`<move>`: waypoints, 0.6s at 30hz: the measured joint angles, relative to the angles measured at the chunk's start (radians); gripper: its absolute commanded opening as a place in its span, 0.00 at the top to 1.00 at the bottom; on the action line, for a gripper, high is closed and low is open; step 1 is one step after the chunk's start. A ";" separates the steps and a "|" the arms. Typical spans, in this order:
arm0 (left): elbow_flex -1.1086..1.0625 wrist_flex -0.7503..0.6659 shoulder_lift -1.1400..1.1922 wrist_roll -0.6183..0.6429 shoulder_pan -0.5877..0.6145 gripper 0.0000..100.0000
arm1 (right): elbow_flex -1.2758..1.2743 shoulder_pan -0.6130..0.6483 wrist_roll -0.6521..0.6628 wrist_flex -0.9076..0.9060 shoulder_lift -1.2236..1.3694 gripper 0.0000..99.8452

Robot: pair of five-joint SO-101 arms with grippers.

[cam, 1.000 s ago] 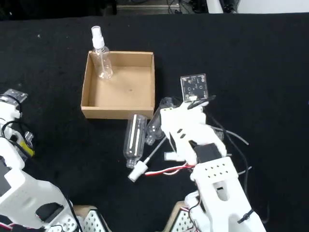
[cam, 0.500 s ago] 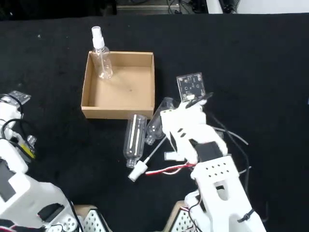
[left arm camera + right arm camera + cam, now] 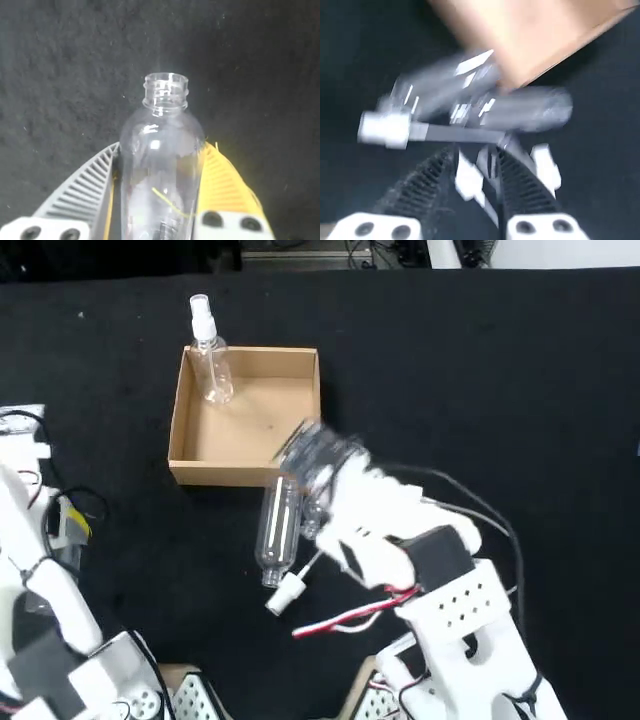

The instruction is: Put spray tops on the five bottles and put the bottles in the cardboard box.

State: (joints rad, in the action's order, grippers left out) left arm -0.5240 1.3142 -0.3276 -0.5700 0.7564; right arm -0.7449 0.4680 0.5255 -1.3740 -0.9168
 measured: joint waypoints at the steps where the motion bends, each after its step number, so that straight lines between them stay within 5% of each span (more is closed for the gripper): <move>1: -0.021 -0.011 -0.026 0.037 -0.008 0.97 | 0.000 0.020 0.061 -0.049 0.000 0.92; 7: -0.137 -0.044 -0.132 0.083 0.043 0.97 | -0.037 0.161 0.330 -0.183 0.000 0.81; 10: -0.135 -0.044 -0.137 0.044 0.132 0.97 | -0.095 0.255 0.362 -0.186 0.000 0.76; 18: -0.060 -0.048 -0.098 -0.063 0.295 0.97 | -0.221 0.305 0.374 -0.035 0.000 0.83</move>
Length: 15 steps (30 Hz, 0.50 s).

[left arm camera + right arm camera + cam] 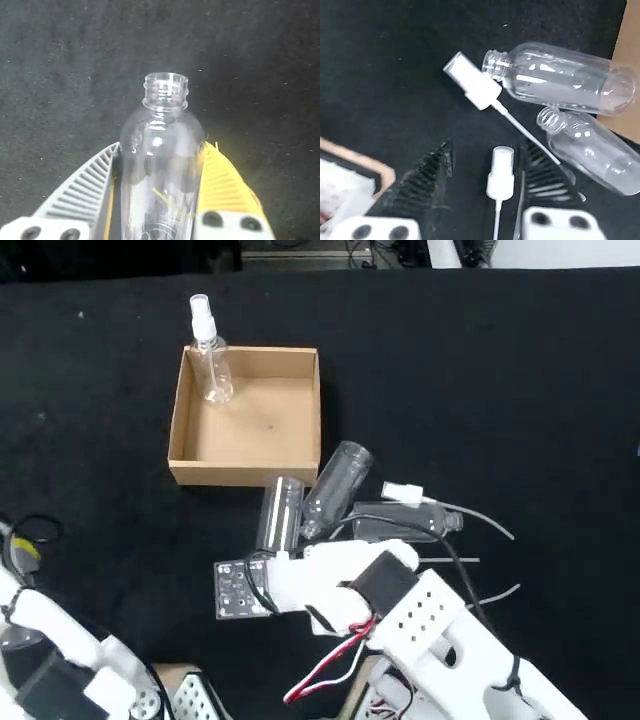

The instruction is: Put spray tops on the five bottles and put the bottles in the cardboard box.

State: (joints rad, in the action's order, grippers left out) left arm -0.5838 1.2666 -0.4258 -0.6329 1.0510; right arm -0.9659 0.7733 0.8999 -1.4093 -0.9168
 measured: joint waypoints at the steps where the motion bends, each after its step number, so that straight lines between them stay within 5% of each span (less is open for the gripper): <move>1: 0.012 0.000 0.018 -0.009 0.008 0.97 | -0.002 -0.002 0.000 0.018 0.002 0.81; 15: 0.236 0.000 0.270 -0.026 0.025 0.97 | -0.005 0.000 0.002 0.193 0.288 0.78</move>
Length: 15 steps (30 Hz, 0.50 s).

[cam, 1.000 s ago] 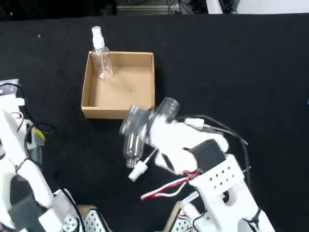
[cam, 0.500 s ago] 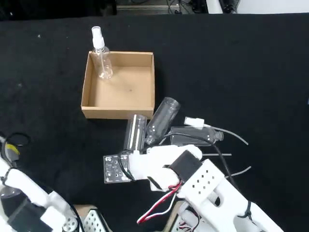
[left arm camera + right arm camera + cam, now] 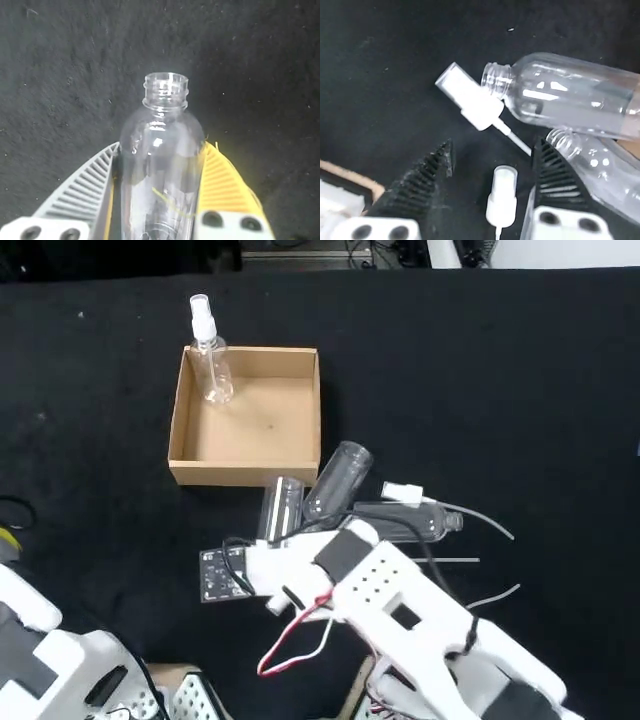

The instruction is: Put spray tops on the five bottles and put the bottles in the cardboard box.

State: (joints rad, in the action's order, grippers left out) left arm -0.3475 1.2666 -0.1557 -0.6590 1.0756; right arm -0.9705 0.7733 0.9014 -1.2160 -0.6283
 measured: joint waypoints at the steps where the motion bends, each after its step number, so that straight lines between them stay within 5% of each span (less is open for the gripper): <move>1: 0.003 0.000 0.002 0.000 0.000 0.97 | 0.000 0.000 0.000 0.017 0.012 0.78; 15: 0.003 0.000 0.002 0.000 0.000 0.97 | 0.000 0.002 0.051 0.097 0.226 0.78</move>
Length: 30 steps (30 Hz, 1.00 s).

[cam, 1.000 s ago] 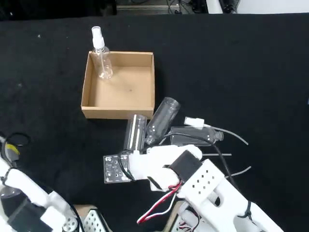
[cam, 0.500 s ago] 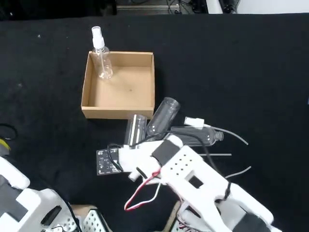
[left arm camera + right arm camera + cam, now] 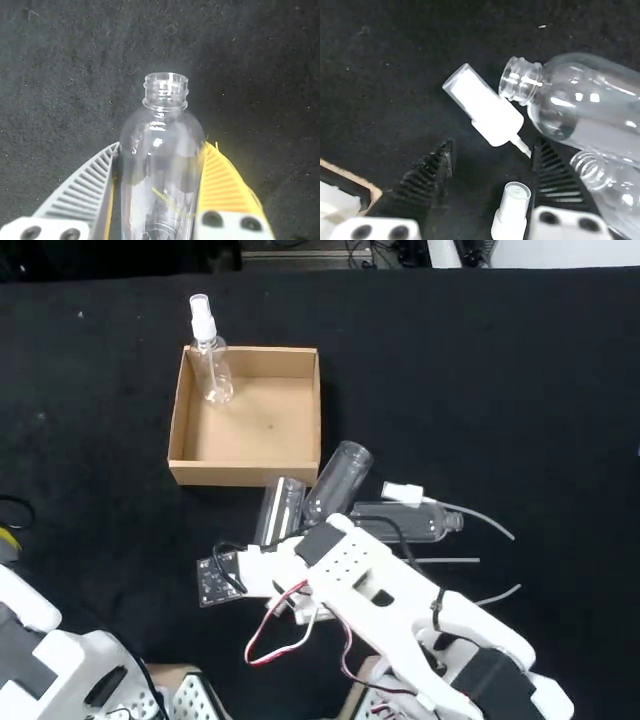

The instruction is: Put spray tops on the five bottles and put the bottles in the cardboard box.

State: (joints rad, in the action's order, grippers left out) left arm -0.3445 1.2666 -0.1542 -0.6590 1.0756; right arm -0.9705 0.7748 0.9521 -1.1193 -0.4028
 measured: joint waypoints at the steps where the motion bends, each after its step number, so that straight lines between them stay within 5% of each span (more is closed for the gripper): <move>1: 0.000 0.000 0.000 0.000 0.000 0.97 | 0.000 0.000 0.000 0.003 0.006 0.78; 5: 0.000 0.000 0.000 0.000 0.000 0.97 | 0.000 0.000 -0.005 0.015 0.008 0.78; 13: 0.000 0.000 0.000 0.000 0.035 0.97 | -0.015 0.000 -0.163 0.055 0.008 0.99; 27: 0.000 0.000 0.000 0.000 0.094 0.97 | -0.060 0.005 -0.407 0.038 -0.086 0.99; 30: 0.000 0.000 0.000 0.000 0.103 0.97 | -0.097 0.063 -0.410 0.038 -0.180 0.91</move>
State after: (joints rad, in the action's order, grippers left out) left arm -0.3445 1.2666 -0.1542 -0.6590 1.1784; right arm -1.0671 0.8378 0.5424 -1.0810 -0.5823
